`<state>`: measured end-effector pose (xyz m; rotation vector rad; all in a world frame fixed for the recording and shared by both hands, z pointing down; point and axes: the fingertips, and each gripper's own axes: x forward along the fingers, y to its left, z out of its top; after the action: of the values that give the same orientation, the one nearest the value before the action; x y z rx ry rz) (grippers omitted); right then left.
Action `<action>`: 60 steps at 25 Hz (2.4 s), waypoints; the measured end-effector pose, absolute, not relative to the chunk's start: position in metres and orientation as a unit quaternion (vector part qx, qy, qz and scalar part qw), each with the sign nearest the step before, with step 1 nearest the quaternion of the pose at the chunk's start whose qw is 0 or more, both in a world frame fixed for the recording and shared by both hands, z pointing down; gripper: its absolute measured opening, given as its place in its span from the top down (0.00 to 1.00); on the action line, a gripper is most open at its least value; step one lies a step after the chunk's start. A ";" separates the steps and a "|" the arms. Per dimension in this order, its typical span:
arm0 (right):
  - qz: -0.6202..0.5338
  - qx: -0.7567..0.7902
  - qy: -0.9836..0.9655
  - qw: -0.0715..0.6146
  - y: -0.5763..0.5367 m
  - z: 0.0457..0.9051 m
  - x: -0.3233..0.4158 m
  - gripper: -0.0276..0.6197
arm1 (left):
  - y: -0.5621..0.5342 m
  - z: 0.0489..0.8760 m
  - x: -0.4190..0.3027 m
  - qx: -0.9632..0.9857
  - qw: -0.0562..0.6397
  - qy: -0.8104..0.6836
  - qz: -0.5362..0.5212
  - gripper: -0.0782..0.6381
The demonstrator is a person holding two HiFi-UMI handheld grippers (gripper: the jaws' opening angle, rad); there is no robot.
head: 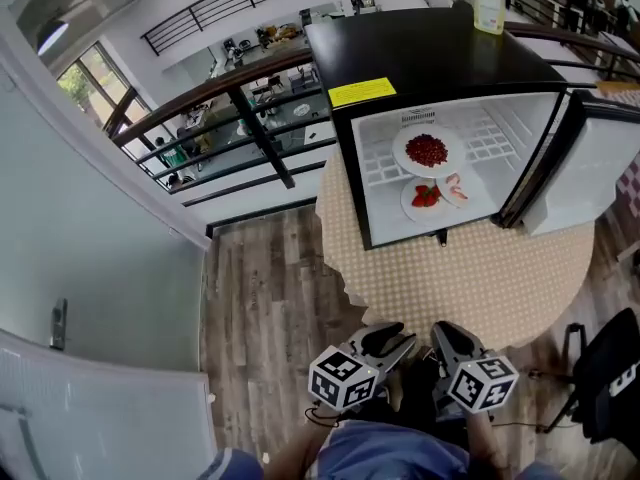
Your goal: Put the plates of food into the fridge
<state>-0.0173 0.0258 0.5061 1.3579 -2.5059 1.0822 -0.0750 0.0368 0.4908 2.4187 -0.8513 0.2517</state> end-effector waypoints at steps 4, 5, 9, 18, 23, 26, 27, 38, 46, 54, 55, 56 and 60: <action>0.358 0.447 -0.818 0.054 0.066 0.506 -0.044 0.88 | 0.079 0.498 -0.101 0.899 0.290 -0.315 0.091 0.69; 0.360 0.446 -0.817 0.056 0.075 0.506 -0.049 0.88 | 0.087 0.500 -0.105 0.899 0.292 -0.315 0.090 0.69; 0.363 0.444 -0.817 0.065 0.107 0.508 -0.058 0.88 | 0.112 0.503 -0.118 0.898 0.301 -0.312 0.079 0.69; 0.353 0.473 -0.805 0.070 0.151 0.503 -0.031 0.88 | 0.146 0.499 -0.100 0.907 0.302 -0.285 0.074 0.69; 0.352 0.481 -0.800 0.065 0.161 0.497 -0.013 0.88 | 0.160 0.489 -0.080 0.913 0.289 -0.278 0.071 0.69; 0.347 0.474 -0.807 0.065 0.172 0.490 -0.001 0.88 | 0.169 0.481 -0.069 0.912 0.282 -0.290 0.066 0.69; 0.343 0.471 -0.810 0.065 0.176 0.488 0.004 0.88 | 0.172 0.477 -0.064 0.911 0.281 -0.295 0.062 0.69; 0.323 0.472 -0.818 0.066 0.248 0.478 0.086 0.89 | 0.242 0.461 0.014 0.914 0.264 -0.305 0.050 0.69; 0.316 0.465 -0.825 0.053 0.293 0.476 0.119 0.89 | 0.291 0.460 0.055 0.918 0.251 -0.302 0.061 0.69; 0.305 0.464 -0.830 0.055 0.320 0.469 0.128 0.90 | 0.319 0.456 0.067 0.919 0.242 -0.304 0.065 0.69; 0.303 0.464 -0.831 0.053 0.322 0.469 0.129 0.90 | 0.322 0.456 0.068 0.920 0.240 -0.304 0.065 0.69; 0.301 0.464 -0.832 0.052 0.324 0.469 0.130 0.90 | 0.324 0.455 0.068 0.920 0.238 -0.304 0.065 0.69; 0.297 0.468 -0.831 0.048 0.331 0.462 0.131 0.90 | 0.331 0.450 0.070 0.923 0.232 -0.302 0.064 0.69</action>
<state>0.1307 0.3311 0.4622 1.4260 -2.5327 0.9066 0.0704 0.3314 0.4503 2.5359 -0.8292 0.1765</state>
